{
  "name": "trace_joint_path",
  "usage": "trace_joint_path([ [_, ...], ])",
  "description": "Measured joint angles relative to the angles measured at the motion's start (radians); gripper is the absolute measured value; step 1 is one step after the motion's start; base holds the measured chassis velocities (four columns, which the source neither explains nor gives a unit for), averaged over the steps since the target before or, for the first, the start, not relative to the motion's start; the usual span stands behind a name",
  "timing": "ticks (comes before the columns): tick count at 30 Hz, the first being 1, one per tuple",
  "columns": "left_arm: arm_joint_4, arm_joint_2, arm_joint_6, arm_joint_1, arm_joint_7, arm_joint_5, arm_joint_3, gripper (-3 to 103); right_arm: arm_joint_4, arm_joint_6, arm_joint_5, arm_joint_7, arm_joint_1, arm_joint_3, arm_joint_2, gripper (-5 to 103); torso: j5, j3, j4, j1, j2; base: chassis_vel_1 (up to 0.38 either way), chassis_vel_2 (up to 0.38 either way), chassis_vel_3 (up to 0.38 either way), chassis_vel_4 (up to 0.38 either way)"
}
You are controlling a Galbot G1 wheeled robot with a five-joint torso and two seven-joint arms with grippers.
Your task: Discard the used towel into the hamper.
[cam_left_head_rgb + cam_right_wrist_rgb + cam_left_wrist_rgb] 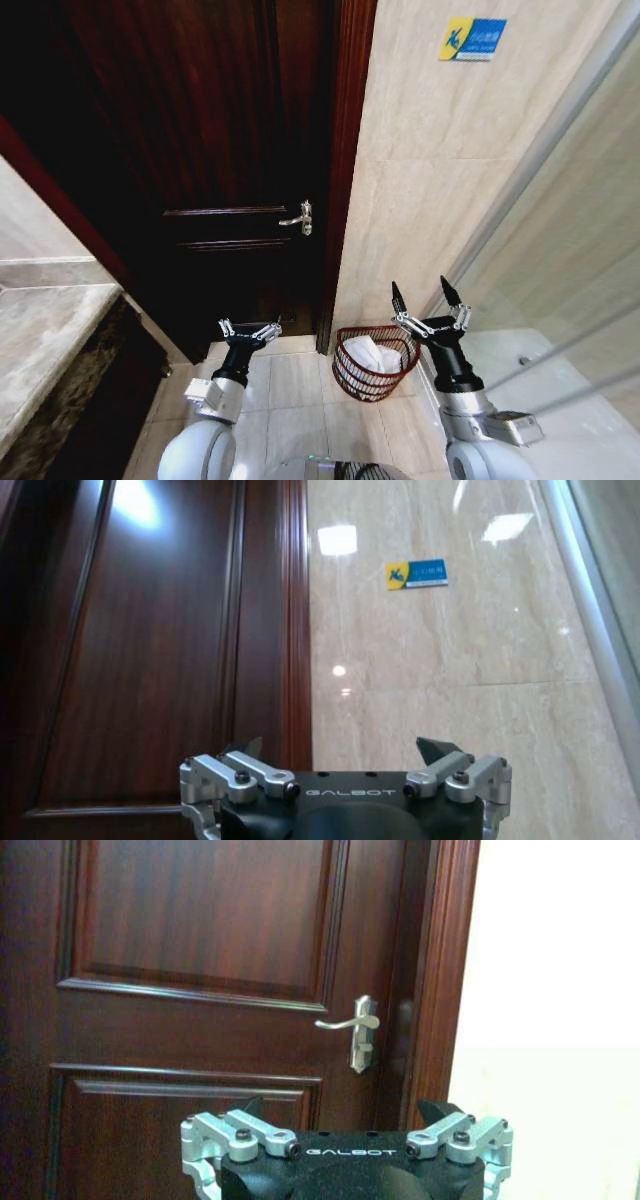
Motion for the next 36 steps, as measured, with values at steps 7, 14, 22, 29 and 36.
trace_joint_path([
  [7,0.000,0.000,0.000,0.000,0.000,0.000,0.000,100,-0.002,-0.002,0.000,-0.006,-0.001,0.003,-0.001,100,0.0001,0.000,0.0000,0.000,0.000,0.114,-0.111,-0.097,0.107],
  [14,0.000,0.000,0.000,0.000,0.000,0.000,0.000,100,-0.007,-0.003,0.002,-0.006,0.003,0.004,-0.002,100,0.0001,0.000,0.0000,0.000,0.000,0.098,-0.105,-0.102,0.100],
  [22,0.000,0.000,0.000,0.000,0.000,0.000,0.000,100,-0.013,-0.004,0.008,-0.006,0.007,0.007,-0.004,100,0.0002,0.000,0.0000,0.000,0.000,0.107,-0.105,-0.104,0.111],
  [29,0.000,0.000,0.000,0.000,0.000,0.000,0.000,100,-0.016,0.000,0.020,-0.005,0.011,0.001,-0.004,100,0.0001,0.000,0.0000,0.000,0.000,0.068,-0.072,-0.077,0.063],
  [36,0.000,0.000,0.000,0.000,0.000,0.000,0.000,100,-0.012,0.007,0.018,-0.006,0.007,-0.005,0.002,100,0.0001,0.000,0.0001,0.001,0.000,0.000,0.000,0.000,0.000],
])
